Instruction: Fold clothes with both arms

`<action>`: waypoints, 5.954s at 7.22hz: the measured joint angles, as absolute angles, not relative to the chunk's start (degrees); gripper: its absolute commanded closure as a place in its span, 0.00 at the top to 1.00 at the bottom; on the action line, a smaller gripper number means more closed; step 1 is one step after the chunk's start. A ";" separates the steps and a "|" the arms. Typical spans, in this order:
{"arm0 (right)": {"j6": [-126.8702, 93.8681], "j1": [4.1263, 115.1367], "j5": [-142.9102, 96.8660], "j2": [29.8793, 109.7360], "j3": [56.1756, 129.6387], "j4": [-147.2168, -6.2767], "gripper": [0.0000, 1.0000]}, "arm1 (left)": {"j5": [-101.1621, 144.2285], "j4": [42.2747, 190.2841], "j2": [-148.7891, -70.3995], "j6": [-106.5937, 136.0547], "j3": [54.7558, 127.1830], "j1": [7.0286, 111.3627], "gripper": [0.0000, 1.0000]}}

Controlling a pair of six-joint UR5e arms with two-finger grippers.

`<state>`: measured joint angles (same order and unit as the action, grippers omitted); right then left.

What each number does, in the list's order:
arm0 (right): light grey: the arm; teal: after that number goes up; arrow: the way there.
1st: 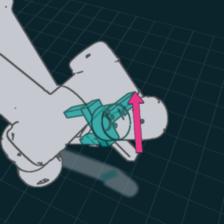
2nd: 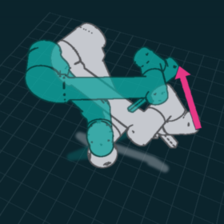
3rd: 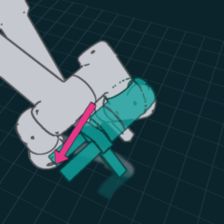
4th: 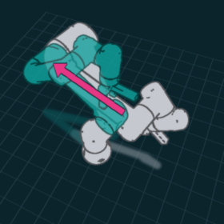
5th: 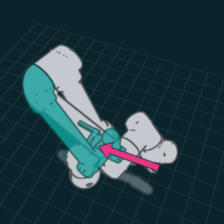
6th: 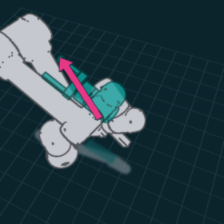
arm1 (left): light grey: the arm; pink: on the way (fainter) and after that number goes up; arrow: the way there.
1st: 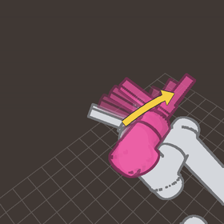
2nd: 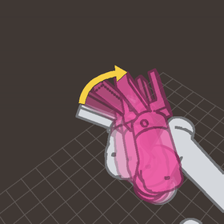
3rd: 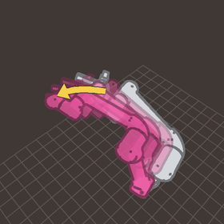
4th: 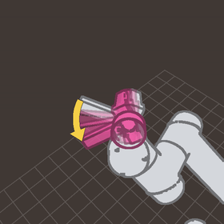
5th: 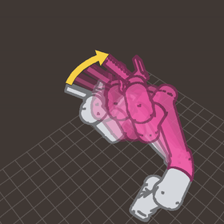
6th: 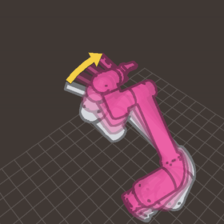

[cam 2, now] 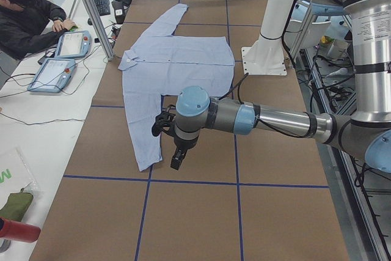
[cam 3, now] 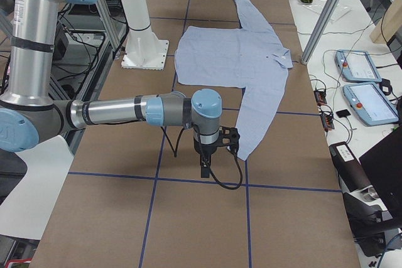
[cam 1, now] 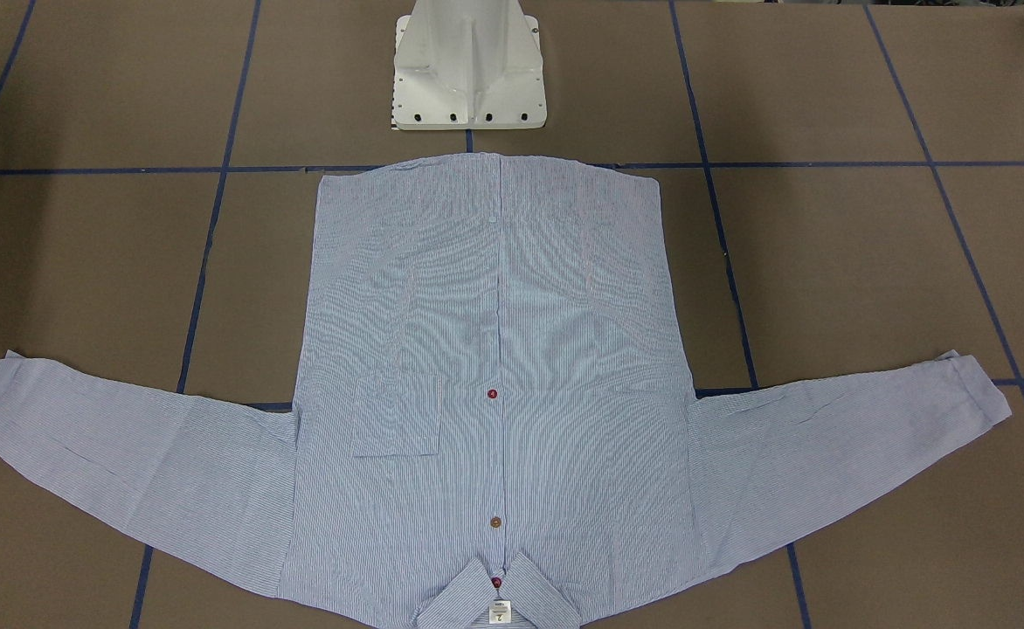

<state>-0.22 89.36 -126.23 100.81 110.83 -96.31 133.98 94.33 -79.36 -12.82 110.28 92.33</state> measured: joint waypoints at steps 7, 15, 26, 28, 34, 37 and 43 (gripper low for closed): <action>-14.37 84.92 -131.27 93.44 104.19 -71.50 1.00 | 132.80 126.76 -89.15 -3.91 101.56 92.33 1.00; -63.98 57.95 -106.93 92.61 85.66 -33.56 0.83 | 132.80 127.44 -89.12 -3.72 101.54 92.37 1.00; -68.20 52.48 -100.91 94.57 83.41 -30.34 0.52 | 134.10 127.44 -88.97 -3.95 101.37 92.37 1.00; -68.20 52.07 -100.54 94.57 83.22 -30.35 0.09 | 136.45 127.41 -88.94 -3.96 101.24 92.37 1.00; -67.72 53.44 -102.73 92.22 89.38 -35.17 0.00 | 137.55 127.44 -88.95 -3.96 101.18 92.37 1.00; -68.03 53.50 -103.17 73.83 93.51 -49.10 0.00 | 137.55 127.44 -88.95 -3.90 101.16 92.37 1.00; -69.67 37.33 -83.73 44.44 79.38 -51.68 0.00 | 137.55 127.44 -88.95 -3.53 101.23 92.37 1.00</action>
